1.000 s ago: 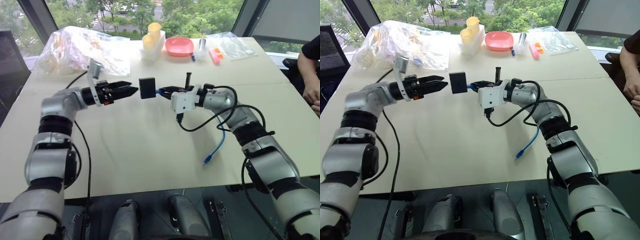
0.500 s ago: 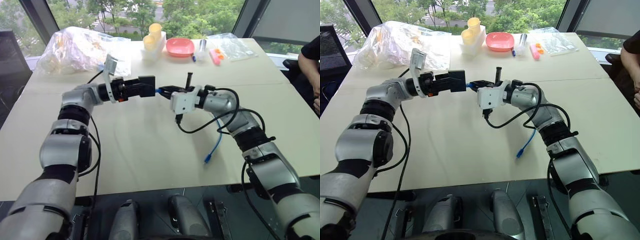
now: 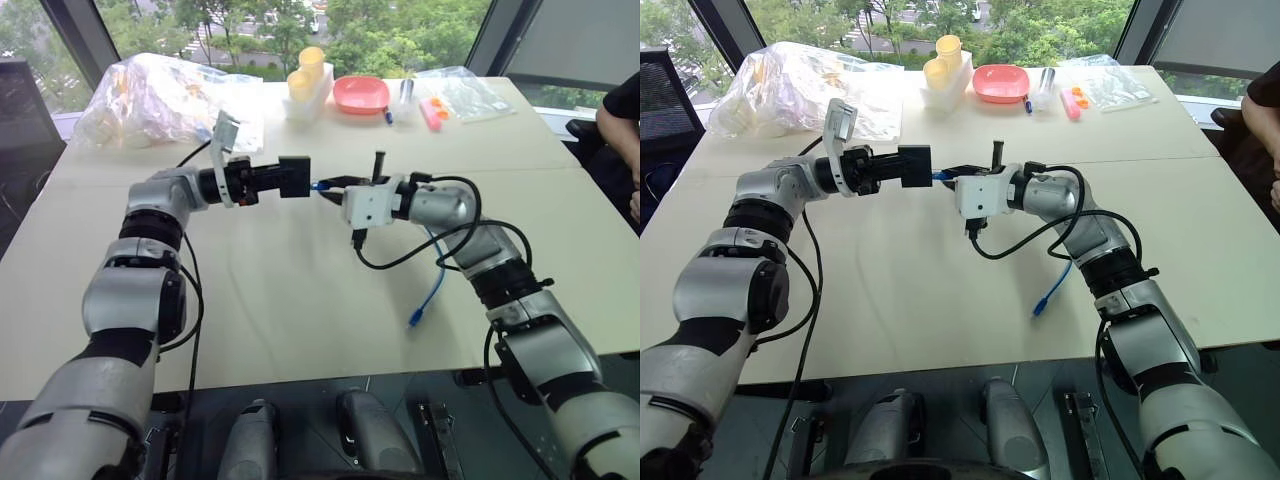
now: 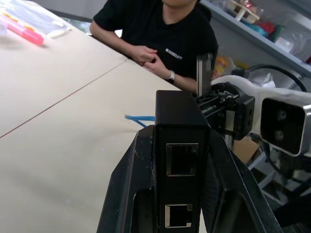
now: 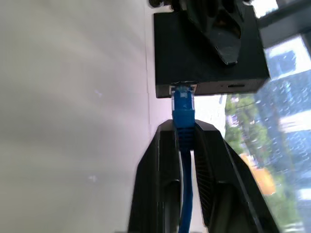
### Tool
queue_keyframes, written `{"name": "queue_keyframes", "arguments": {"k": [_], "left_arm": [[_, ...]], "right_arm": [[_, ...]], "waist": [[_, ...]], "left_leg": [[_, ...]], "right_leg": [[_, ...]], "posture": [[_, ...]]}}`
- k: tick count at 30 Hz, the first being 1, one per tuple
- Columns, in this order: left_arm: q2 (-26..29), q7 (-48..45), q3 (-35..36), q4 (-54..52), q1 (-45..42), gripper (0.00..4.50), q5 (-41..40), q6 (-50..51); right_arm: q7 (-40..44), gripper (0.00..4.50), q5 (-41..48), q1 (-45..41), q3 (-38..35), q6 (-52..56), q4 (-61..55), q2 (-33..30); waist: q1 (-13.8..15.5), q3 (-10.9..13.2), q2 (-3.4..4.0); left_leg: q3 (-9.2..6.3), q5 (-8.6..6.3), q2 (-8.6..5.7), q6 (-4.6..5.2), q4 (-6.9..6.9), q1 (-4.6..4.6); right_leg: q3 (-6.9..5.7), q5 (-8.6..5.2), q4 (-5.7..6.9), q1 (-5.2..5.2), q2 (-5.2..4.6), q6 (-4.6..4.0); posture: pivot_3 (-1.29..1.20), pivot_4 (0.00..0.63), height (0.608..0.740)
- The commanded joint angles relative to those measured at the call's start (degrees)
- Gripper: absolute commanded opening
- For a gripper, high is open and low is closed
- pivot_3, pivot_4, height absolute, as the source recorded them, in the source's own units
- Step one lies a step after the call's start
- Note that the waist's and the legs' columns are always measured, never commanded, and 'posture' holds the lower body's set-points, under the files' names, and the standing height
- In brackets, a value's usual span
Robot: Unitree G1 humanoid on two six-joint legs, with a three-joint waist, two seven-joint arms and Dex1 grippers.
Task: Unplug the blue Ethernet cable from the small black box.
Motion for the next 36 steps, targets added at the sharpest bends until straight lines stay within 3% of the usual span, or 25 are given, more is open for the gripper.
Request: {"name": "queue_keyframes", "arguments": {"k": [1,2,4,7,13,22,36], "left_arm": [[2.06,-4.99,0.71,-1.78,-0.68,0.53,-0.07,1.24],[2.23,-5.92,0.53,-2.24,-0.41,0.53,0.02,1.34],[2.9,-7.57,0.13,-5.82,0.49,0.53,-3.03,4.49],[3.64,-8.1,-0.36,-10.96,1.64,0.53,-6.67,8.42],[3.9,-8.1,0.02,-14.42,1.52,0.53,-9.57,11.21],[3.55,-8.1,-1.74,-17.44,1.77,0.53,-9.62,11.4],[2.26,-8.1,-2.19,-17.21,2.18,0.53,-8.49,9.84]], "right_arm": [[4.98,2.75,8.93,-0.25,-6.59,9.79,-0.77,-2.22],[5.99,3.25,10.86,-0.22,-7.77,14.07,-1.25,-2.37],[11.63,4.2,24.24,-0.81,-13.38,34.35,-3.56,-2.14],[16.47,4.2,37.15,-2.02,-18.59,53.94,-6.42,-2.0],[14.66,4.2,46.93,-2.77,-22.46,66.57,-10.91,2.05],[13.61,4.2,49.83,-2.61,-21.29,70.66,-14.69,4.65],[9.47,4.2,44.44,-4.91,-18.83,64.96,-10.47,7.76]], "waist": [[-0.01,0.0,0.0],[-0.01,0.0,0.0],[0.02,0.0,0.0],[0.05,0.0,0.0],[-0.03,0.0,0.01],[0.45,0.0,0.01],[0.3,0.0,0.01]], "left_leg": [[0.0,0.0,0.0,0.0,0.01,0.0],[0.01,0.0,0.0,0.0,0.01,0.0],[-0.01,0.0,0.0,0.0,0.01,0.0],[-0.08,0.0,0.08,0.0,0.01,0.0],[-0.09,-0.01,0.07,0.01,0.0,0.05],[-0.1,-0.01,0.04,0.01,0.05,-0.01],[-0.1,-0.01,0.04,0.01,0.04,-0.01]], "right_leg": [[0.0,0.0,0.01,0.0,0.0,0.0],[0.0,0.0,0.01,0.0,0.0,0.0],[-0.01,0.0,0.02,0.0,0.0,0.0],[-0.04,0.0,0.04,0.01,0.0,-0.01],[-0.05,0.0,0.15,-0.01,0.05,-0.01],[-0.08,0.0,0.14,-0.01,0.02,0.0],[-0.09,0.0,0.15,-0.03,0.04,0.0]], "posture": [[0.0,0.15,0.735],[0.0,0.15,0.735],[0.0,0.15,0.735],[0.0,0.15,0.735],[0.0,0.15,0.735],[0.0,0.15,0.735],[0.0,0.15,0.735]]}}
